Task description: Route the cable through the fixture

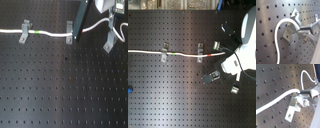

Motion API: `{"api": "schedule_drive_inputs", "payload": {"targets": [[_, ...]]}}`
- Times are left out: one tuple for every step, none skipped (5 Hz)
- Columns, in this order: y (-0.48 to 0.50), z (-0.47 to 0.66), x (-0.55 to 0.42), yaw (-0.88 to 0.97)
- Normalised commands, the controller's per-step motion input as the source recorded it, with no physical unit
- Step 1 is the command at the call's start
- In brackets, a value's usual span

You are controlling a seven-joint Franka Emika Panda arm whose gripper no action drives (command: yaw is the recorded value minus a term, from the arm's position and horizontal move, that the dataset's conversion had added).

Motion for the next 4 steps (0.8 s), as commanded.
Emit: {"api": "schedule_drive_inputs", "payload": {"targets": [[0.098,0.17,-0.066,0.21],[0.103,0.35,-0.098,0.2],[0.014,0.49,-0.132,0.11],[-0.089,0.62,-0.224,0.05]]}}
